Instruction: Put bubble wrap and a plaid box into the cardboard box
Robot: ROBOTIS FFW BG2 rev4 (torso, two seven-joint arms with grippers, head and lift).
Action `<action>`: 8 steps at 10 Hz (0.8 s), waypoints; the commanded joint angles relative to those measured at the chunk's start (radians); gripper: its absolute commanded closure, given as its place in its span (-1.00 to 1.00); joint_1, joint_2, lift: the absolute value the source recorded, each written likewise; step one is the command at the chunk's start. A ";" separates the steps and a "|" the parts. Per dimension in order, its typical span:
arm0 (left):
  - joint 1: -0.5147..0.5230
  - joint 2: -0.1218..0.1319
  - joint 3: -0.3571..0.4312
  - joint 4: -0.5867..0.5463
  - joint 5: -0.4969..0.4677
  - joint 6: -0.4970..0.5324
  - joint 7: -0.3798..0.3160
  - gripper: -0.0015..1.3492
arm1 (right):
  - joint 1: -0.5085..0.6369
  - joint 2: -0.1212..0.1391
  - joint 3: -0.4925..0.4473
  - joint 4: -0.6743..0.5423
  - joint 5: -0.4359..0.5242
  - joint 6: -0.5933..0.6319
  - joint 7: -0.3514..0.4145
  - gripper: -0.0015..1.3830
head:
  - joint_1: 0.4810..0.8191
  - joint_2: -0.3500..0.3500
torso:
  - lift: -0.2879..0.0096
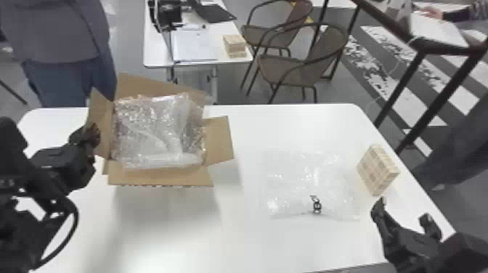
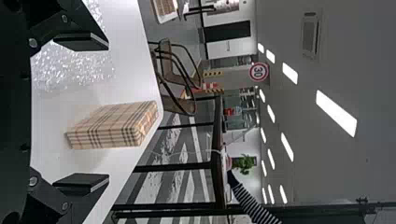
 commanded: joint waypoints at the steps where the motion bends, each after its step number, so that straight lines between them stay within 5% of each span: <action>1: 0.003 -0.003 0.001 0.001 0.000 -0.002 0.000 0.81 | -0.002 0.002 -0.048 0.054 -0.089 -0.016 0.008 -0.59 | 0.27 -0.46 | 0.23; 3: 0.006 -0.003 0.004 -0.001 0.002 -0.003 0.000 0.81 | -0.017 -0.006 -0.107 0.108 -0.131 -0.015 0.069 -0.59 | 0.27 -0.57 | 0.23; 5: 0.006 -0.003 0.004 -0.001 0.002 -0.003 0.000 0.81 | -0.066 -0.045 -0.145 0.131 -0.125 0.040 0.088 -0.59 | 0.27 -0.67 | 0.23; 8: 0.002 -0.003 0.000 0.001 0.003 -0.003 0.000 0.81 | -0.218 -0.063 -0.249 0.184 -0.029 0.180 0.263 -0.59 | 0.27 -0.74 | 0.23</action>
